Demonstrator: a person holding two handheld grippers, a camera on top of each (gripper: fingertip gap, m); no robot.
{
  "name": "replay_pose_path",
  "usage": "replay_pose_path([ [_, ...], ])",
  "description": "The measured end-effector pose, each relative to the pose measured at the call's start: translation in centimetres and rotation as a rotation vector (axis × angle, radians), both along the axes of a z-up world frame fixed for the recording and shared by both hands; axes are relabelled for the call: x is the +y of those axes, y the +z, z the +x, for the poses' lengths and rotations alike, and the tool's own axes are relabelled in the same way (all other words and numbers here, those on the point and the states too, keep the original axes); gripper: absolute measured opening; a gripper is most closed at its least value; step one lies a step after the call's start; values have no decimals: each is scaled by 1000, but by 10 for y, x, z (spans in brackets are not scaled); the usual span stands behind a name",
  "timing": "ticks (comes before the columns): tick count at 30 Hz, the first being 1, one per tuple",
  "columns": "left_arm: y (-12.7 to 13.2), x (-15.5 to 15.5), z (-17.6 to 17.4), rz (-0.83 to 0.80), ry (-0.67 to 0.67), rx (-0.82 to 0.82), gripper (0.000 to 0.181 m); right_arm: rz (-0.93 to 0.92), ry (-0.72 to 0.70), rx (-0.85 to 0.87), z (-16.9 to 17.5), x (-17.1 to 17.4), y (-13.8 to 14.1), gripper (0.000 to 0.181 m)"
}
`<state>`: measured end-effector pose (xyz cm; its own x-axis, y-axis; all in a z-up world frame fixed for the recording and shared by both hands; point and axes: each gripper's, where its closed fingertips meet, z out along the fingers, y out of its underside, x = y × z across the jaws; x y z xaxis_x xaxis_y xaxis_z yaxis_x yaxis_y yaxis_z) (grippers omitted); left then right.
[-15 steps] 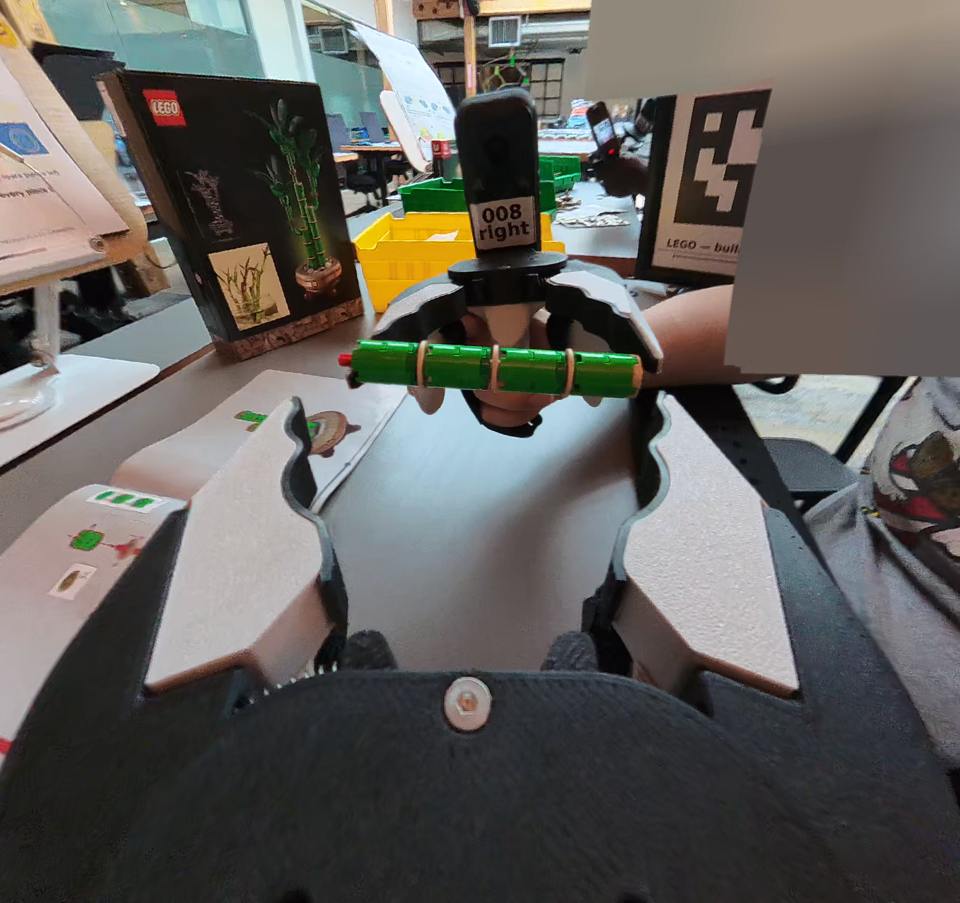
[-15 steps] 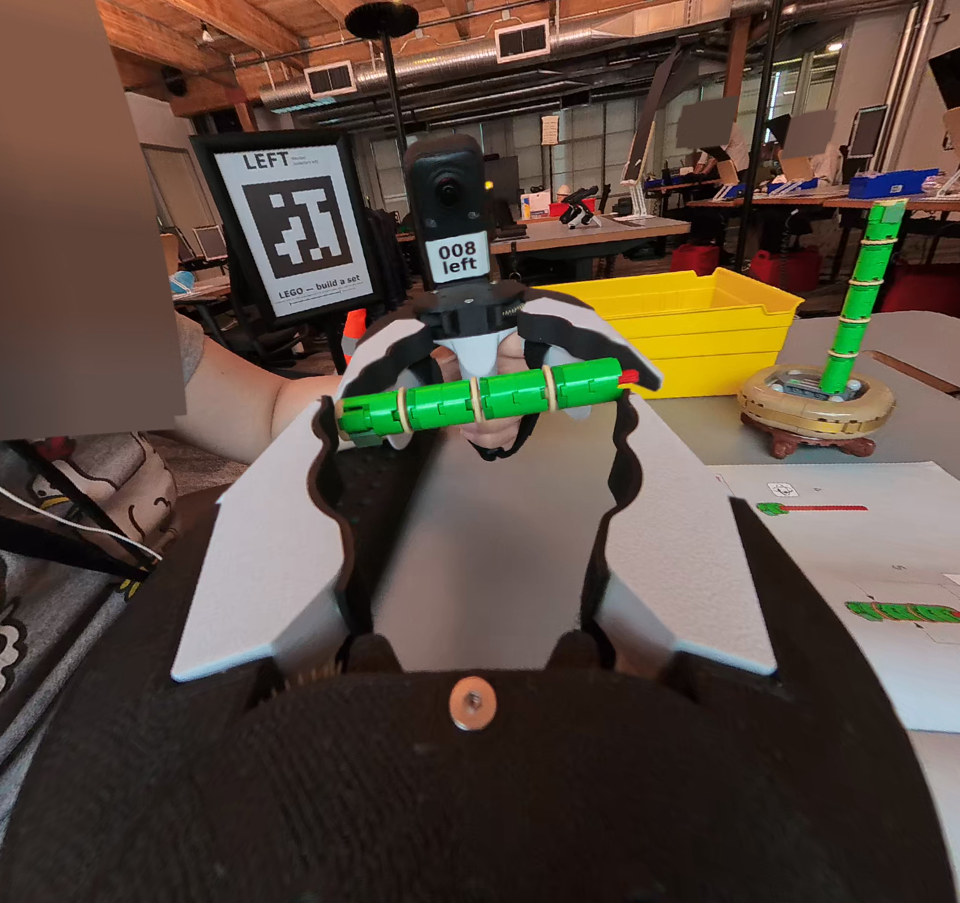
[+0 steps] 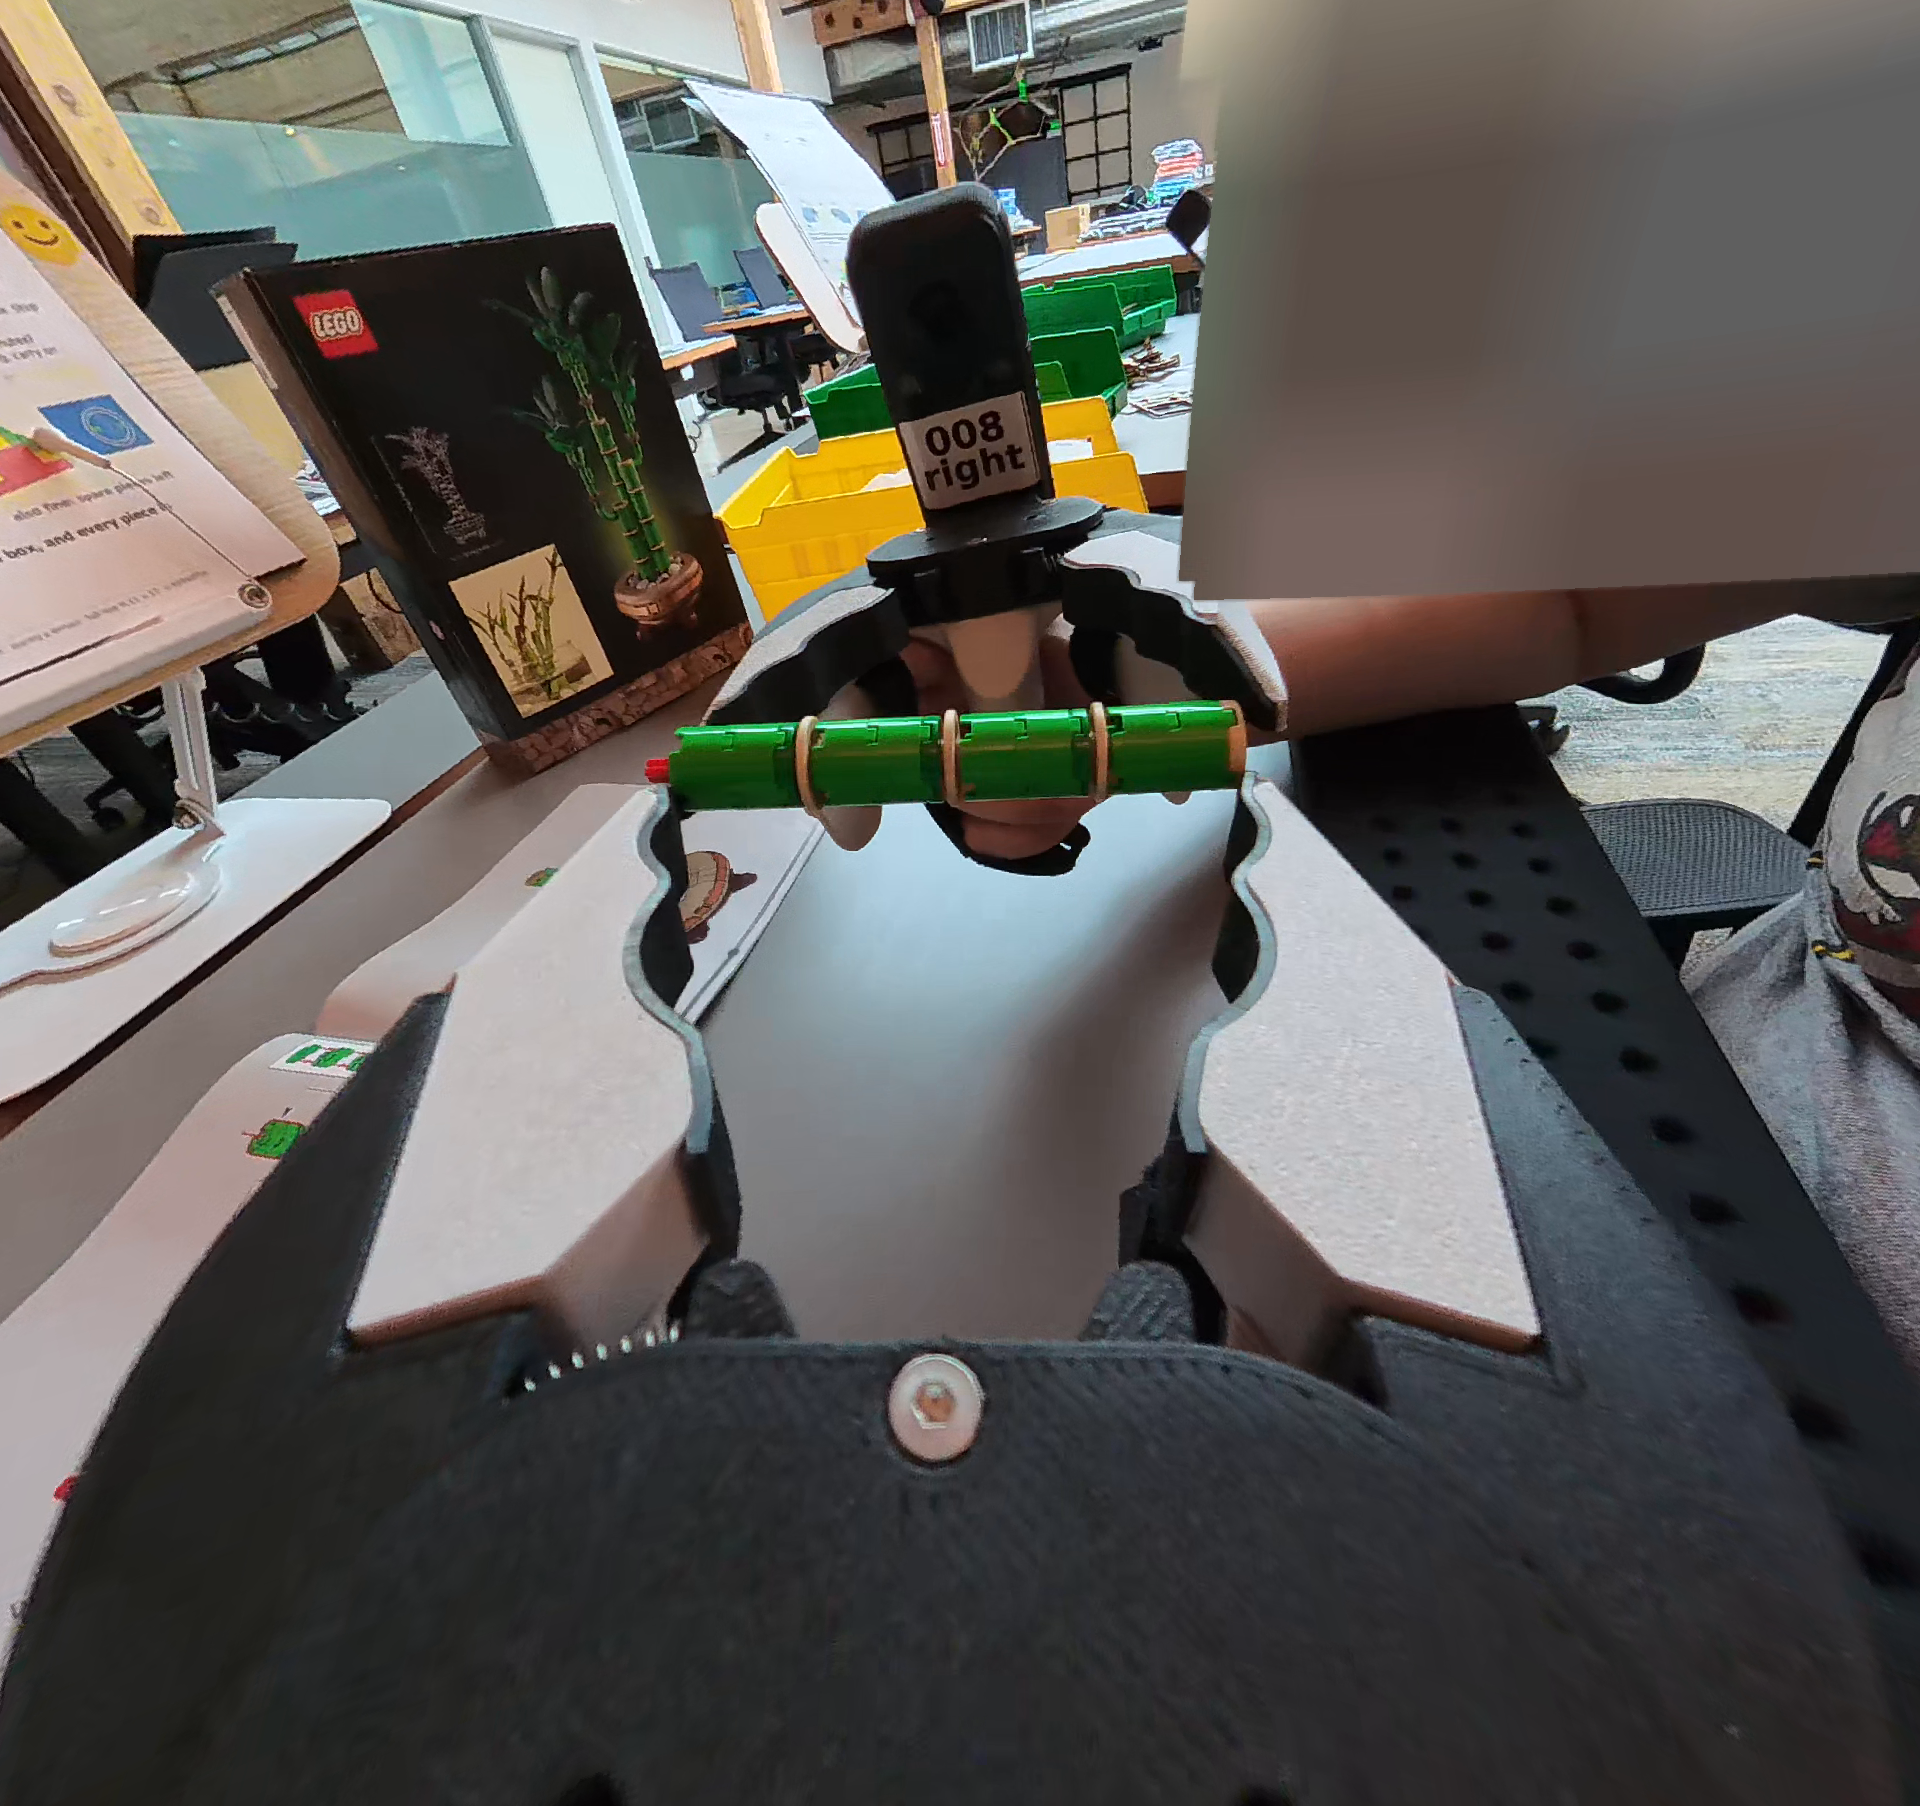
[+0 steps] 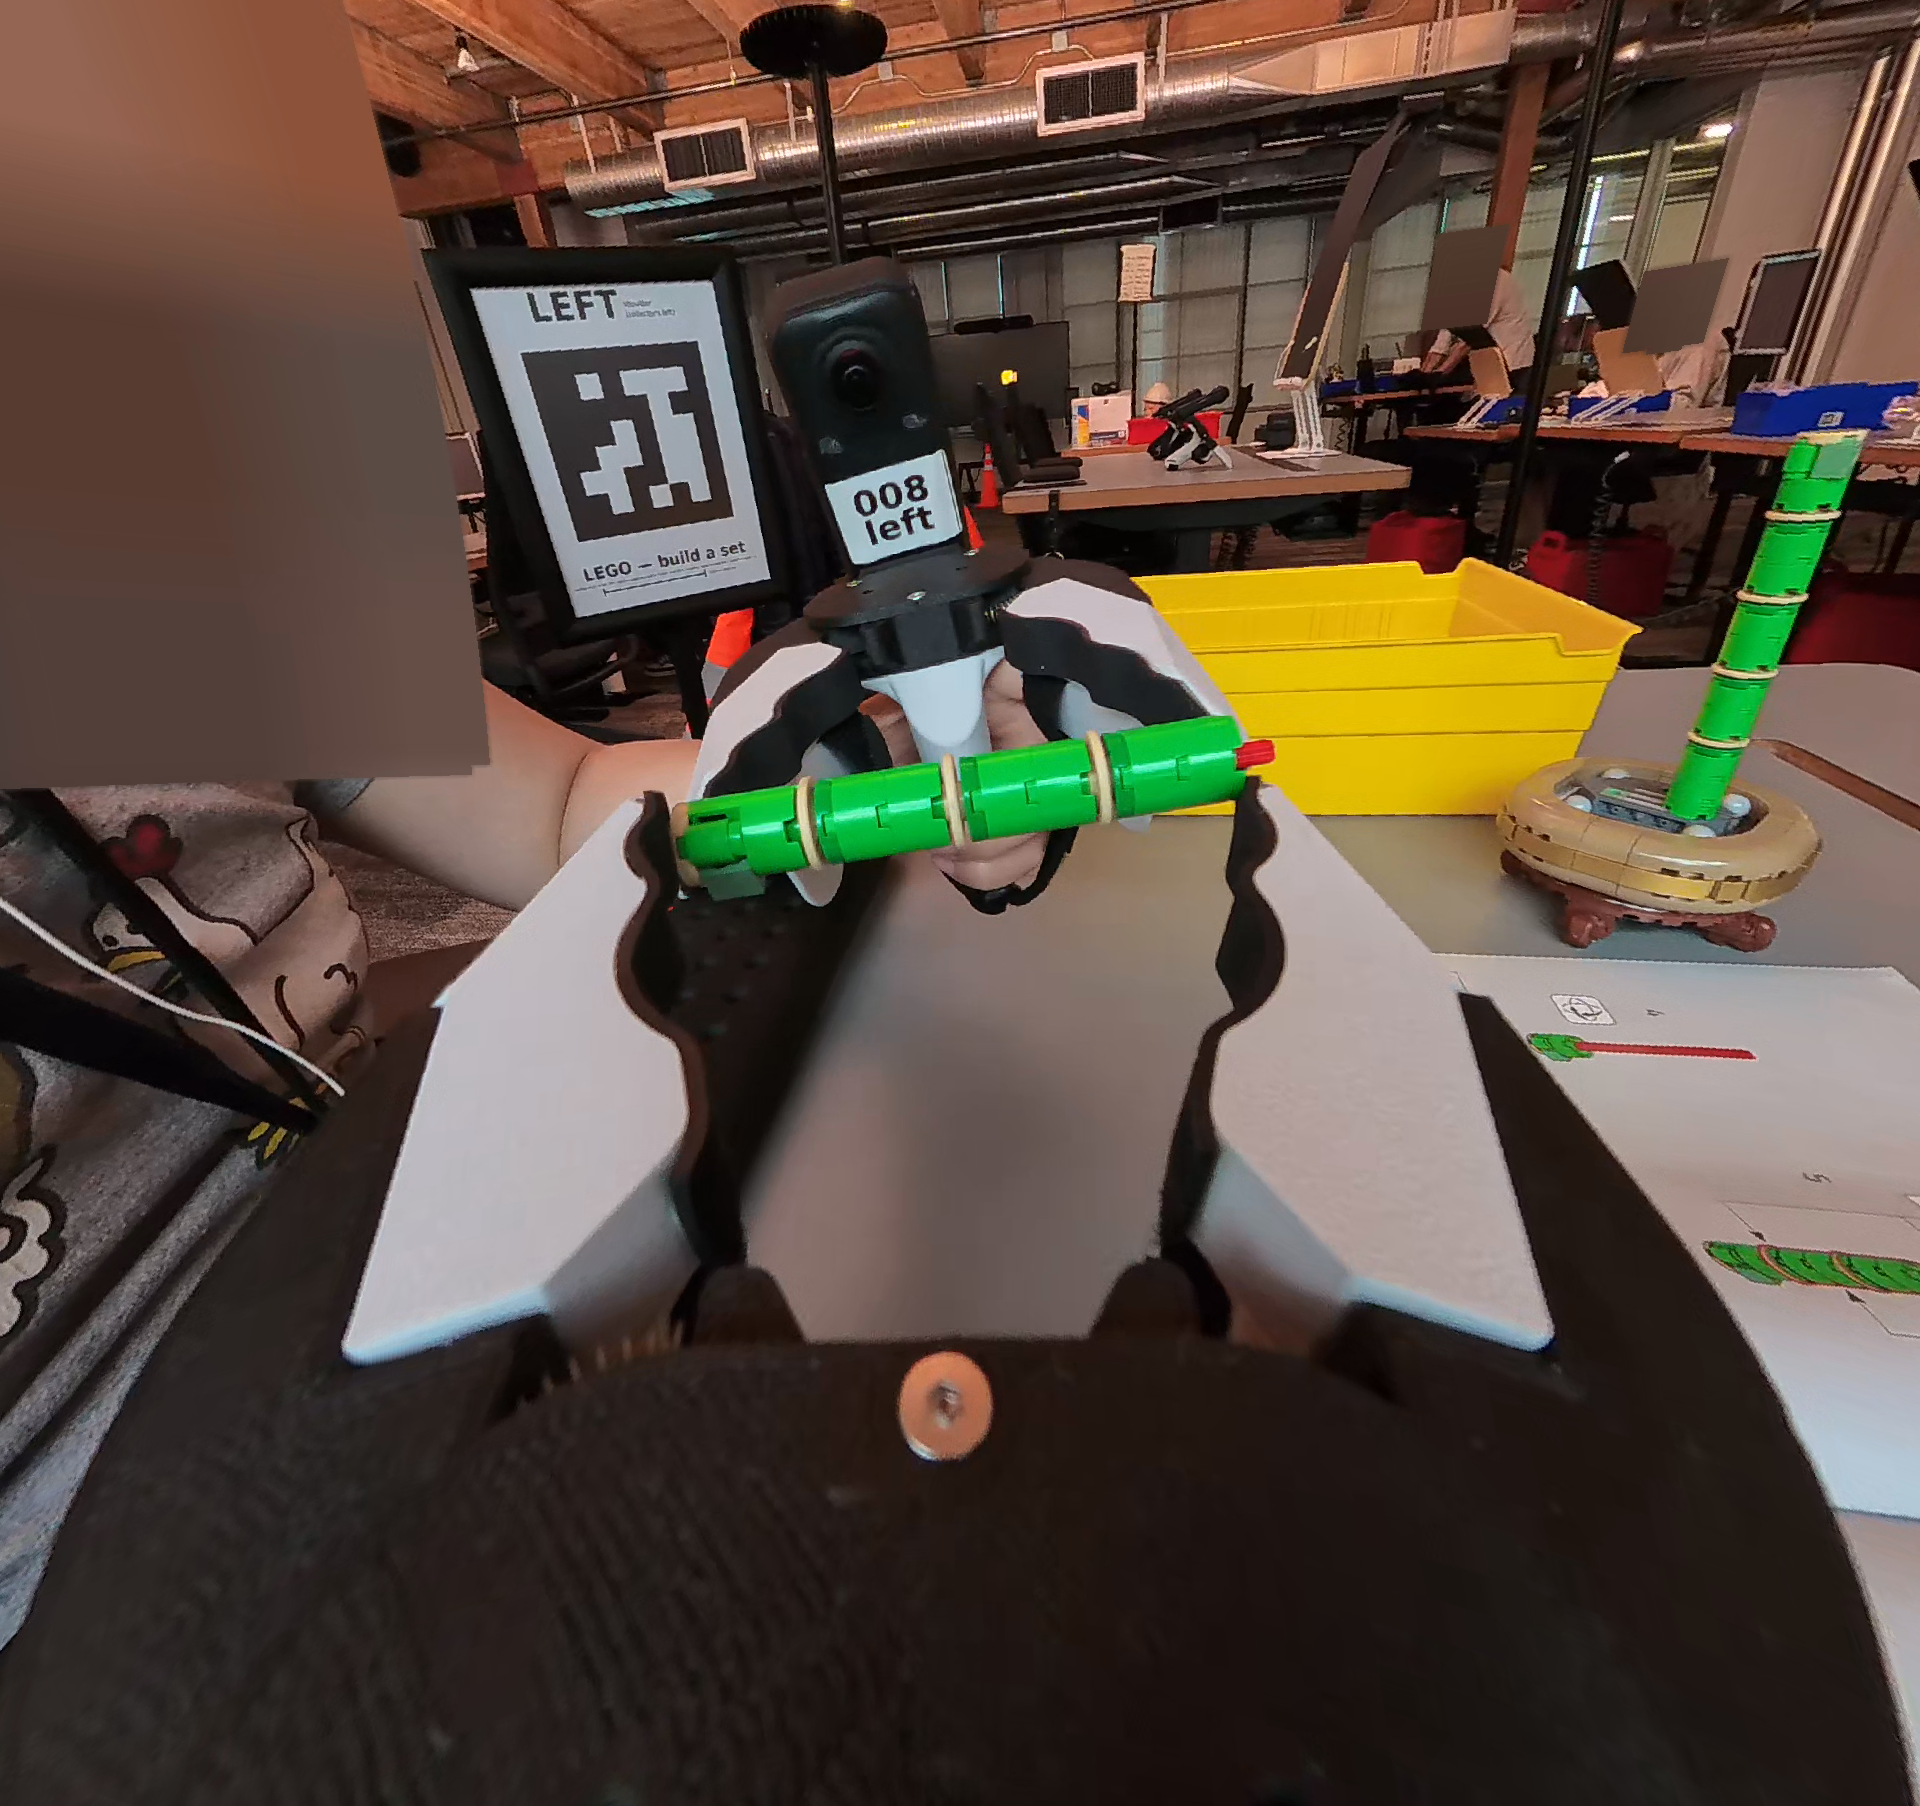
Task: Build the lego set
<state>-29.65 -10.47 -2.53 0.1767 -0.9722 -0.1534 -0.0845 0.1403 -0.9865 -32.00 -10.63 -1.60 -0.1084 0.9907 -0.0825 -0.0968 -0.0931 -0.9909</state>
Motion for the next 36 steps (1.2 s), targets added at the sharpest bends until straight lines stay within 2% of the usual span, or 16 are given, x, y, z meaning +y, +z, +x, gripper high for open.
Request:
replay_pose_path([
  [27, -3, -4, -1, 50, 4, 56, 101, 62, 7, -38, 0, -4, -3, 104],
  [36, -7, -1, 0, 16, 0, 51, 102, 37, 11, -61, 1, -2, -9, 104],
])
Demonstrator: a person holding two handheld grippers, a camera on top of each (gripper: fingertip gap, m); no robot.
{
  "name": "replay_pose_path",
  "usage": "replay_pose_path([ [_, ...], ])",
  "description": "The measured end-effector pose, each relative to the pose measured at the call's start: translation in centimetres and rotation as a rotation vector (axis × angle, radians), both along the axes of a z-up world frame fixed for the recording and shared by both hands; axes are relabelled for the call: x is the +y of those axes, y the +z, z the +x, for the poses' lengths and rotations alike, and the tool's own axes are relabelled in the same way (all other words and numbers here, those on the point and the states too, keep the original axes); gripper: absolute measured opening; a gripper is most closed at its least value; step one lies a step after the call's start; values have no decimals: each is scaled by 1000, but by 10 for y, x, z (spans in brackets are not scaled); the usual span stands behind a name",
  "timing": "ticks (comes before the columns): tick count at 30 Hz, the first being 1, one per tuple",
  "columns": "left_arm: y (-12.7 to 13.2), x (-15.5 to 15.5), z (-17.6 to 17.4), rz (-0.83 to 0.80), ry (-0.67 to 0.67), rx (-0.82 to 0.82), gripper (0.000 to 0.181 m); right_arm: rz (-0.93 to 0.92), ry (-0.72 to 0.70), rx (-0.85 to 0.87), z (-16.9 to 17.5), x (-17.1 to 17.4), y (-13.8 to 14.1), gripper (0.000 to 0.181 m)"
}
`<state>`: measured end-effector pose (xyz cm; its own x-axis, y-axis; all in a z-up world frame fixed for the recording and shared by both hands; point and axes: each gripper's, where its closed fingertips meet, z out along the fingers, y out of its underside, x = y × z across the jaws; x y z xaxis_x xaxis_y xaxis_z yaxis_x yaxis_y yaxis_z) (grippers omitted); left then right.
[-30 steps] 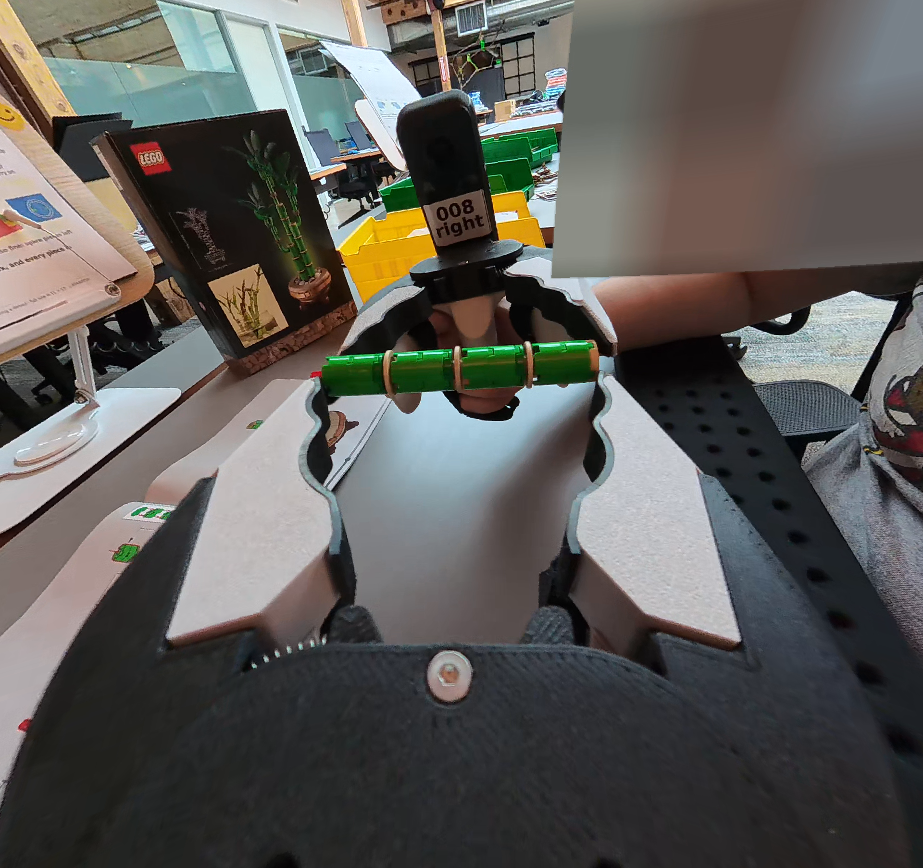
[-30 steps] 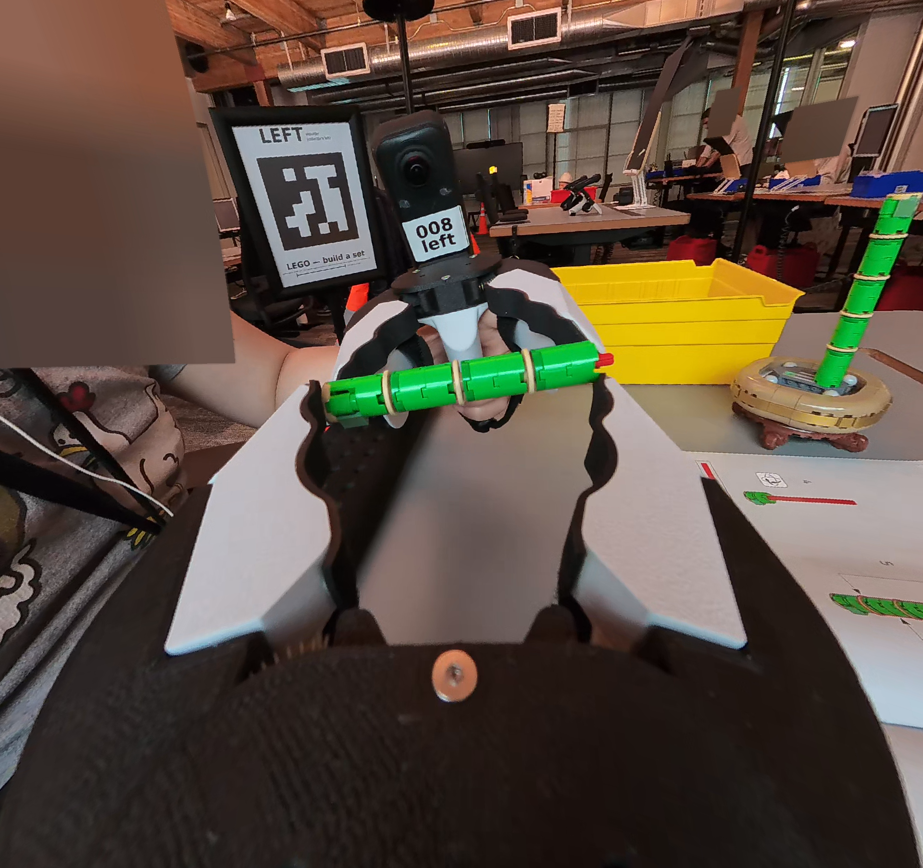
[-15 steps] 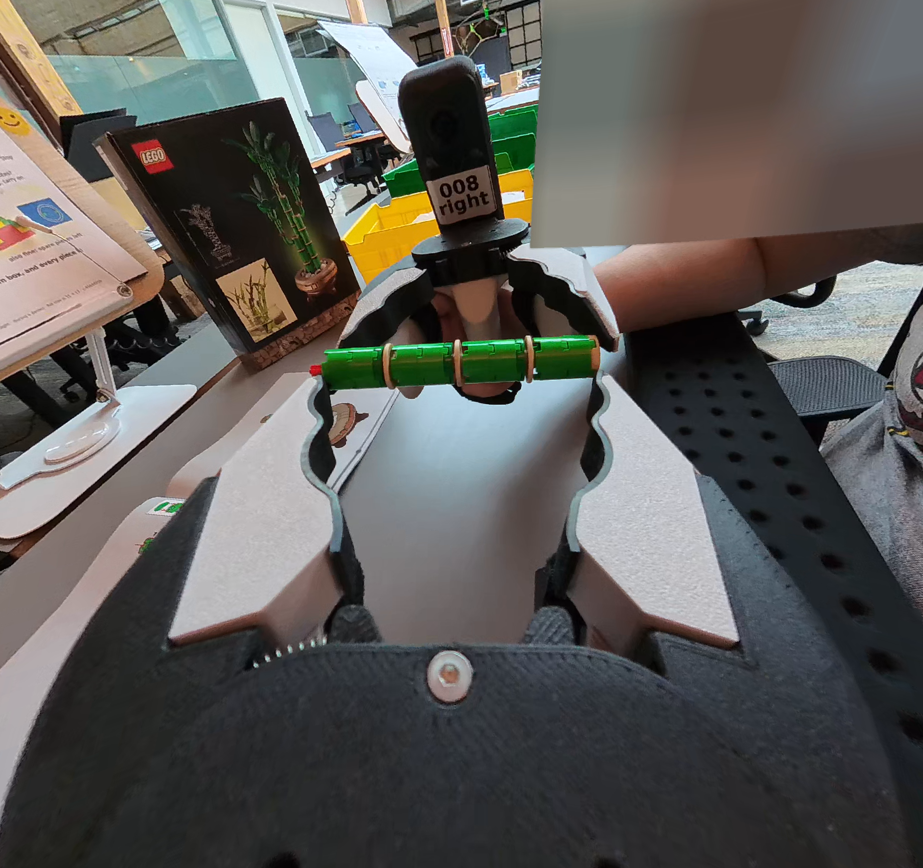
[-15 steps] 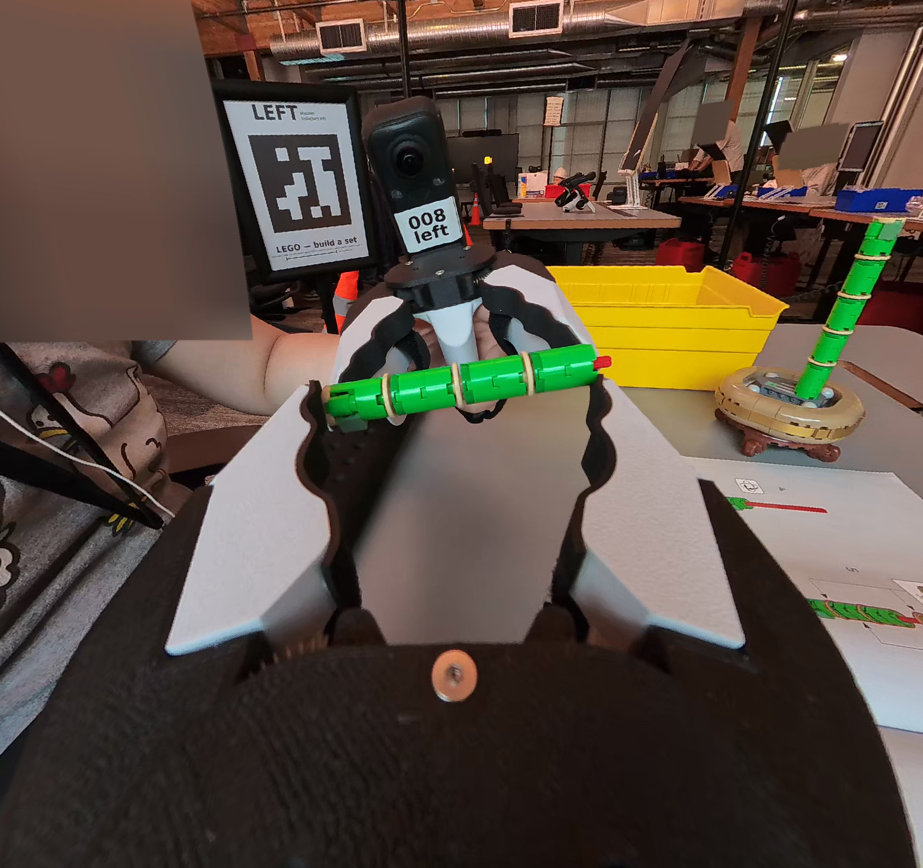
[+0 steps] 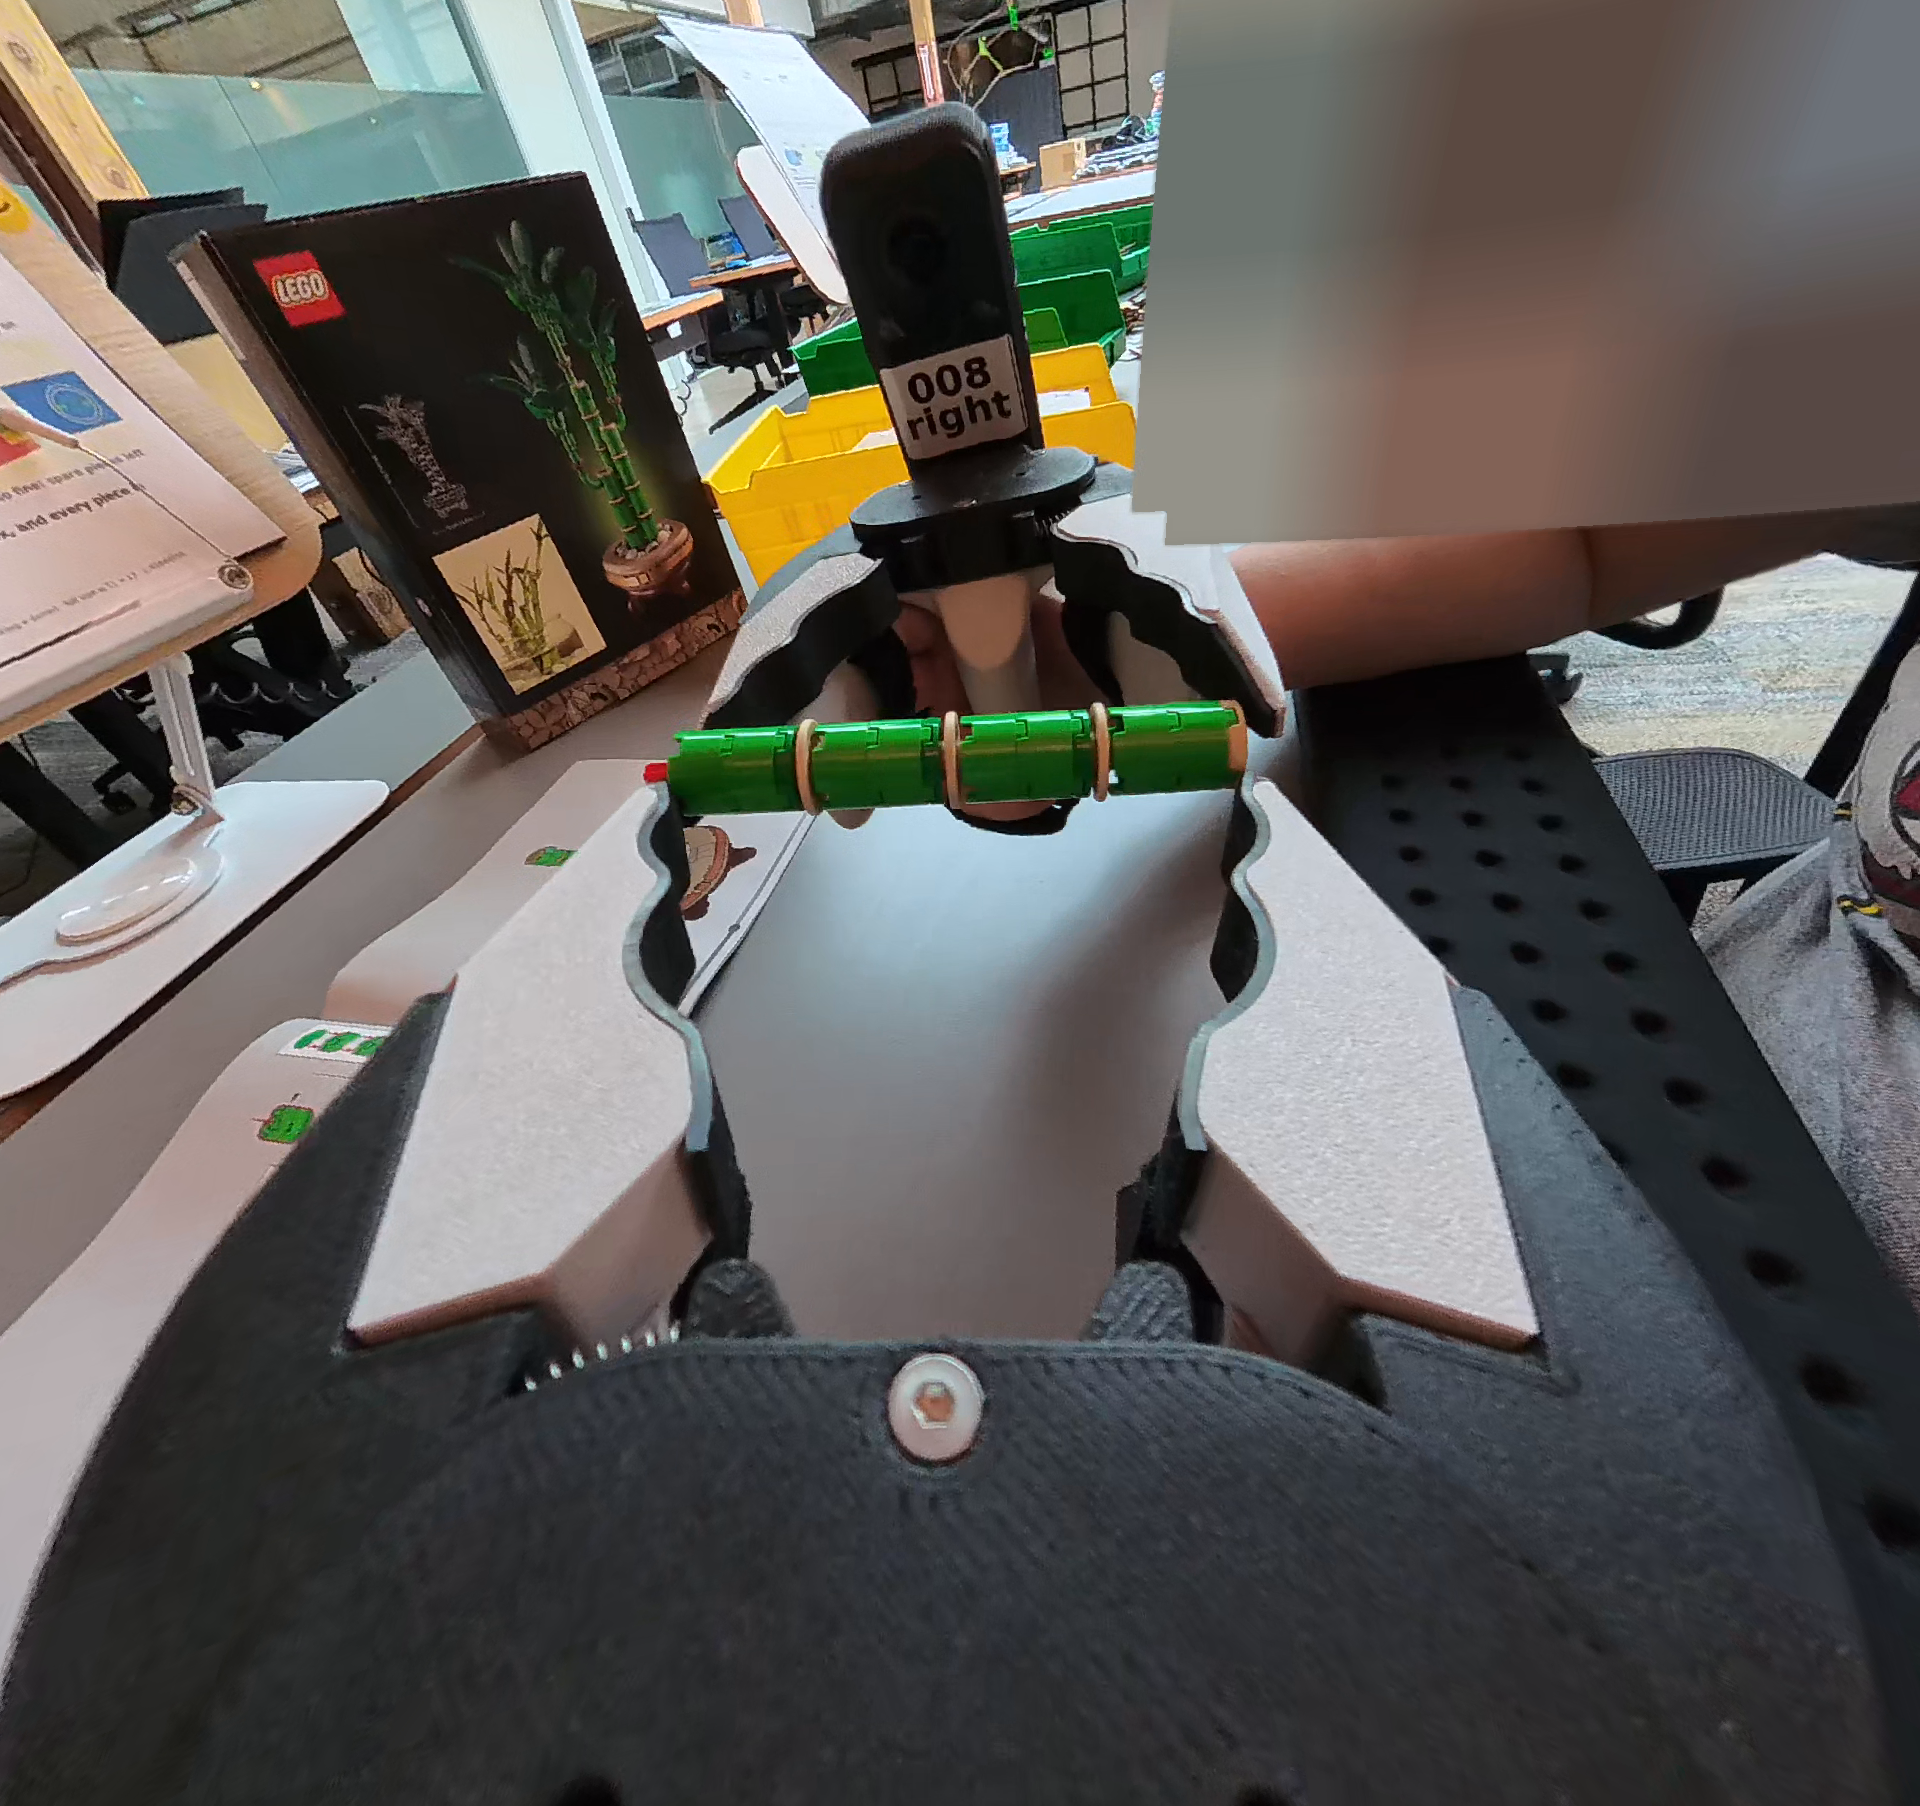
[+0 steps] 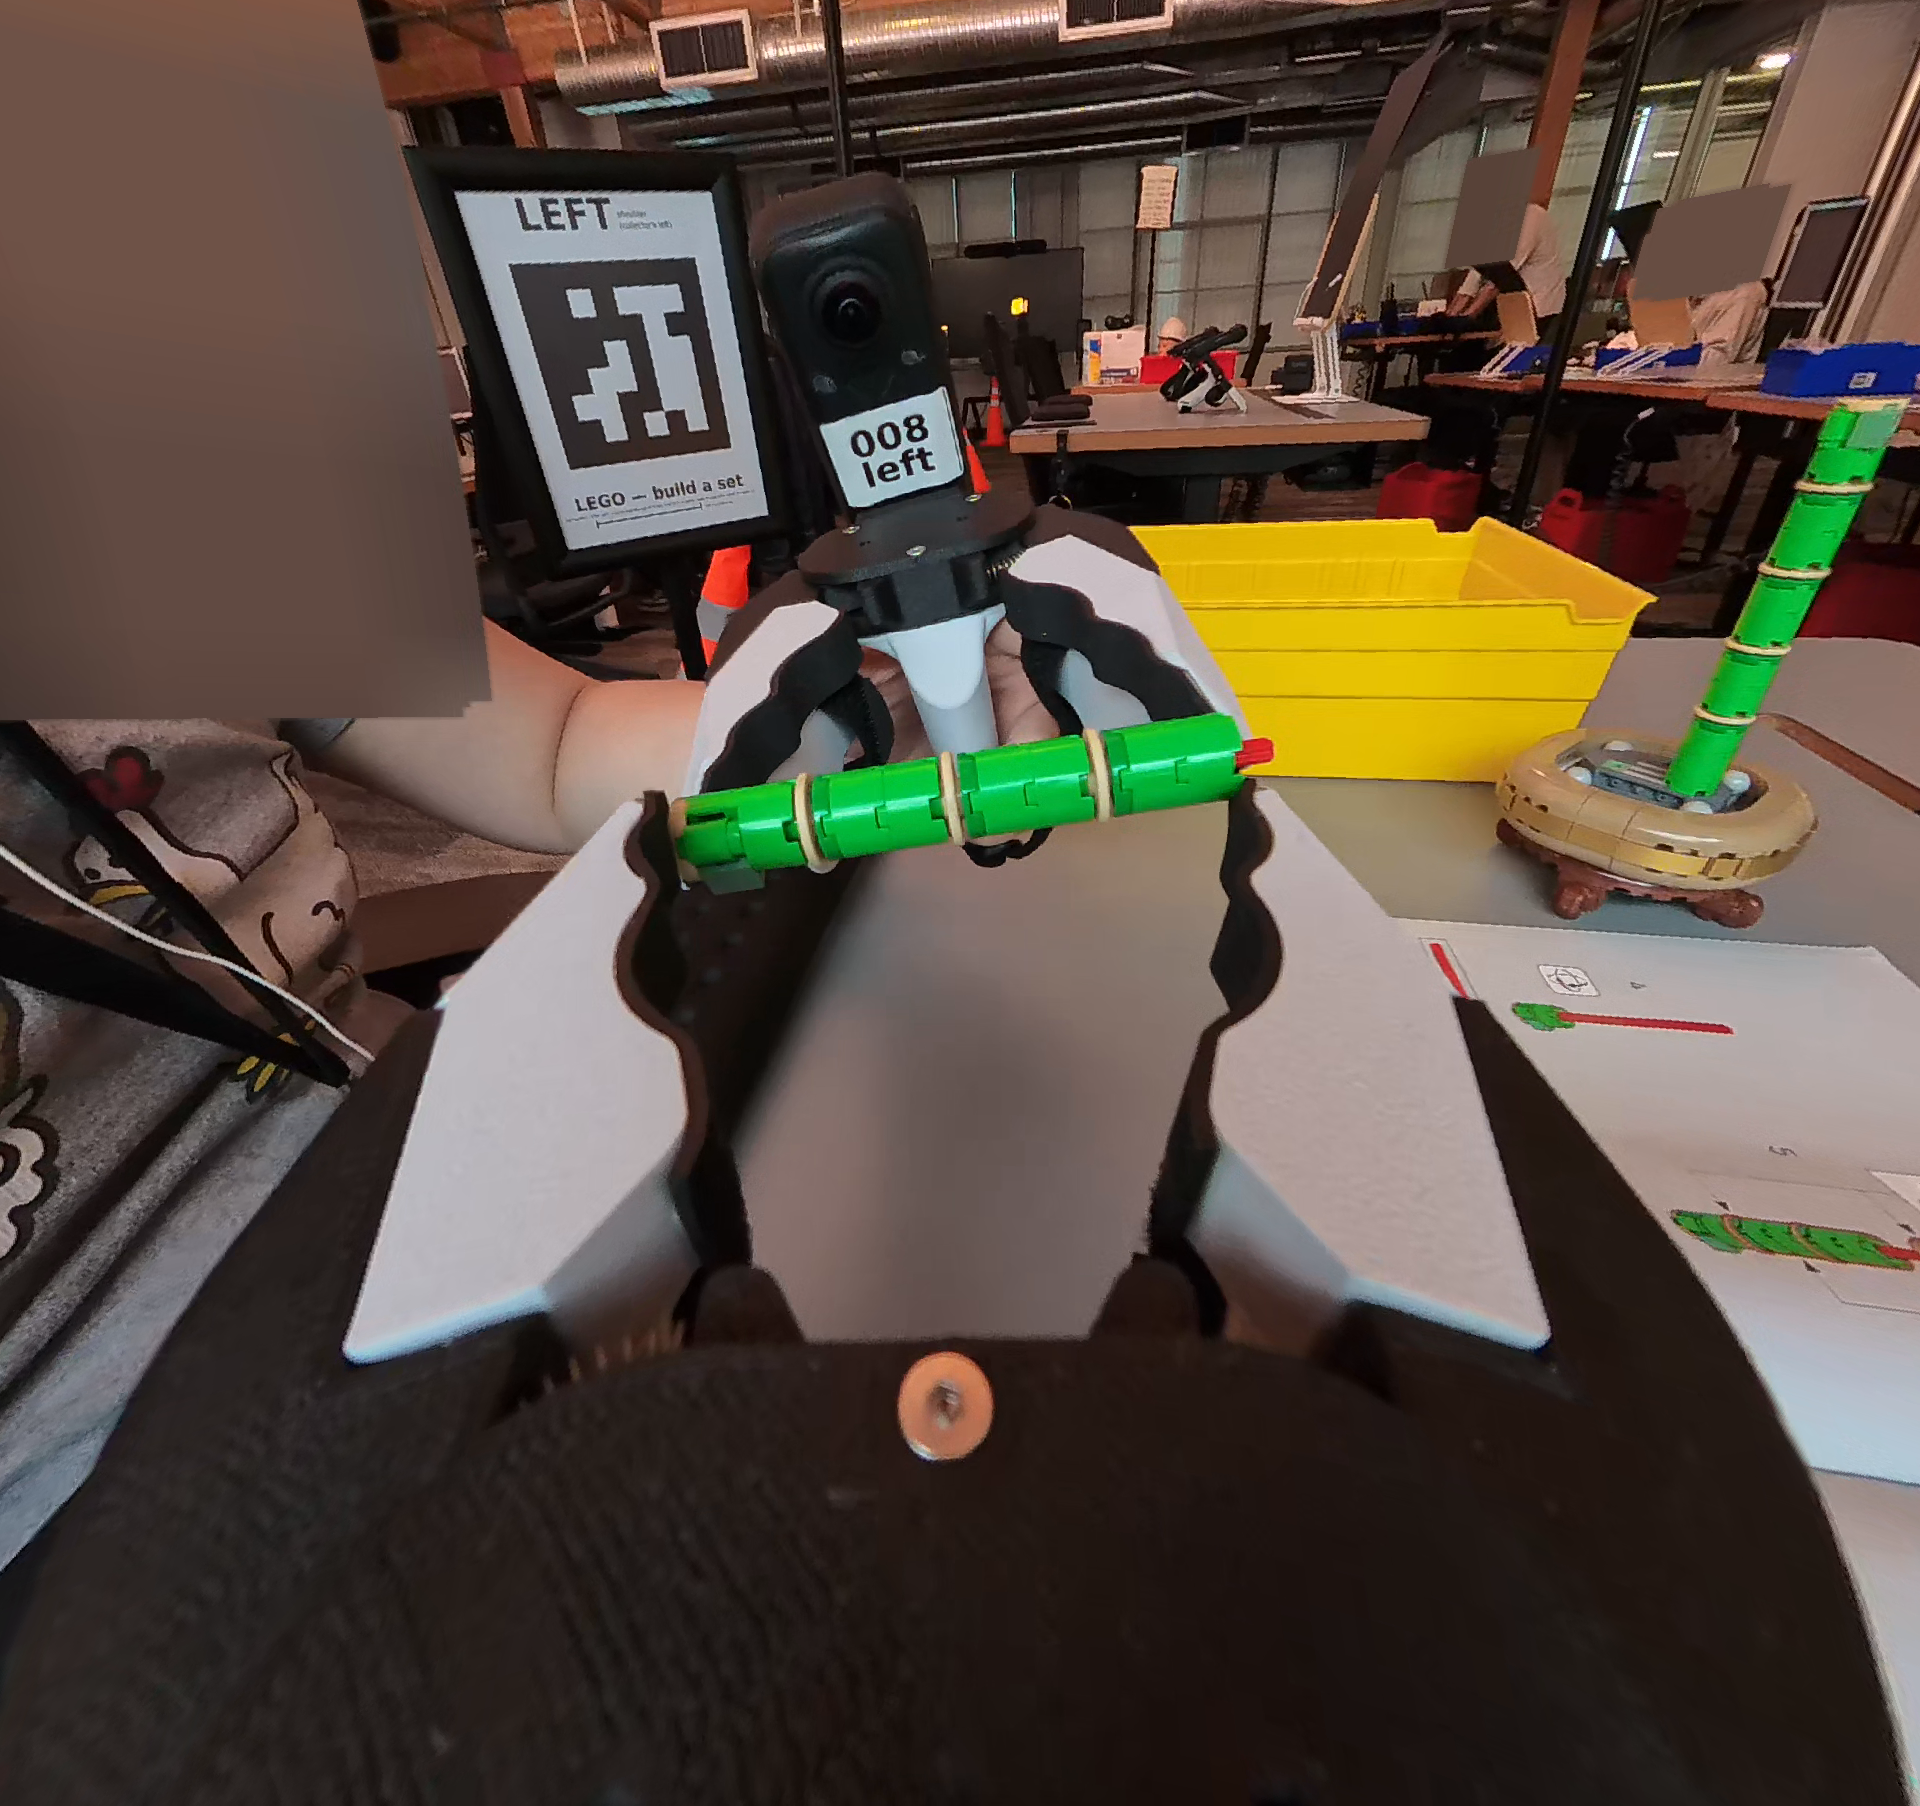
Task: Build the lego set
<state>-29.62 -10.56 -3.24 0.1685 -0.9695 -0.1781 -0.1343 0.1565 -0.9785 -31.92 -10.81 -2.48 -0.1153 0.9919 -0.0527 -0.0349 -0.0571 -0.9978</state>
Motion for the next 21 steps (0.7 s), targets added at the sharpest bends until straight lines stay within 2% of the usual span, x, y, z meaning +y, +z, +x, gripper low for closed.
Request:
replay_pose_path([
  [4, 2, -2, -2, 35, 1, 5, 102, 33, -4, -10, -1, -2, 2, 104],
  [7, 2, 1, 0, -12, 8, -13, 103, 4, -17, 10, 1, 1, 5, 105],
  [11, 1, 0, 3, -107, -11, -37, 102, 61, -43, 28, 3, 1, 12, 104],
  [13, -1, -4, 5, -175, -53, -39, 93, 72, -59, 23, 4, 3, 12, 104],
  [16, -4, -16, 9, -362, -173, -50, 76, 116, -79, 14, 6, 3, 13, 104],
  [19, -3, -27, 11, -631, -325, -94, 79, 137, -75, 31, 9, 0, 18, 104],
  [21, 10, -32, 9, -781, -439, -176, 77, 174, -78, 18, 10, -1, 15, 104],
])
